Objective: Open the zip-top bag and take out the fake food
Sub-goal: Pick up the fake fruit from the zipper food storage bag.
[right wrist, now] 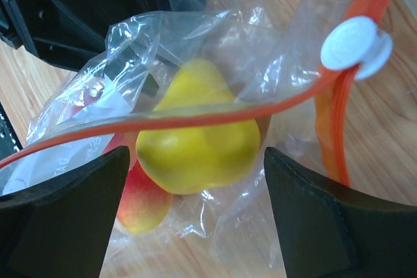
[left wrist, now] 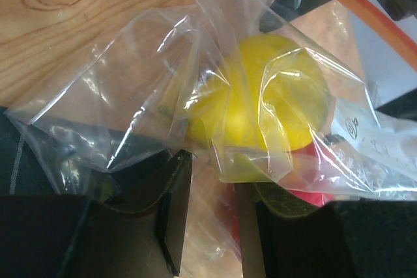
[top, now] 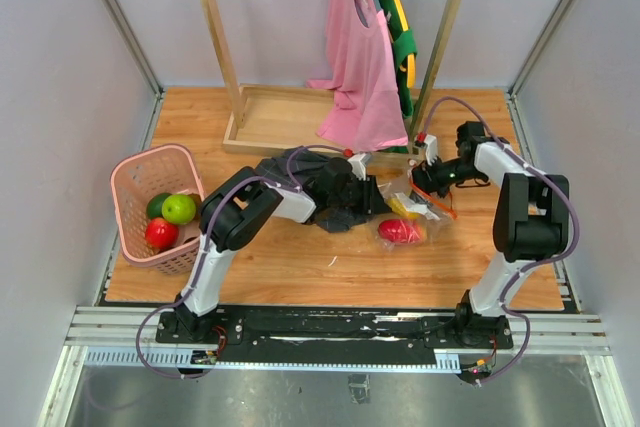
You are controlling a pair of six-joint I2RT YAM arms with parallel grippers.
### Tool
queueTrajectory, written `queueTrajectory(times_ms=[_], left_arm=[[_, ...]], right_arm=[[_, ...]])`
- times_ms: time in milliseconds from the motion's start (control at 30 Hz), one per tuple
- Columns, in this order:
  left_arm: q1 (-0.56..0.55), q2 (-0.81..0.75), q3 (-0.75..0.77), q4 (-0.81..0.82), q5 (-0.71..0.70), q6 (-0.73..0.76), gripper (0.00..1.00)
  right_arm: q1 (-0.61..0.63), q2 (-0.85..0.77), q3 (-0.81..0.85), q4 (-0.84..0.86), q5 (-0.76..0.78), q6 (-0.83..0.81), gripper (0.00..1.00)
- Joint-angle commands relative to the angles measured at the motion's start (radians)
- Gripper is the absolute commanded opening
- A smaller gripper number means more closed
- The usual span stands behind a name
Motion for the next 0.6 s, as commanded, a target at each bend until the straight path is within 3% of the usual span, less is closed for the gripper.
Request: queueTrajectory(times_ms=[0,400,433,500,567], left_arm=[[-0.002,0.039,0.038,-0.025,0.001,0.024,0.37],[-0.001,0.067,0.069,-0.043,0.009,0.027,0.37],[-0.001,0.067,0.069,-0.042,0.009,0.026,0.37],[0.0,0.065,0.066,-0.04,0.009,0.024,0.37],[0.003,0.058,0.055,-0.036,0.009,0.024,0.37]], right_arm=[[0.049,0.014,-0.02,0.05,0.07,0.051,0.86],[0.15,0.065,-0.032,0.089,0.297,0.068,0.85],[0.151,0.06,-0.037,0.092,0.301,0.069,0.81],[0.149,0.051,-0.031,0.087,0.307,0.075,0.6],[0.136,0.032,-0.02,0.072,0.293,0.072,0.5]])
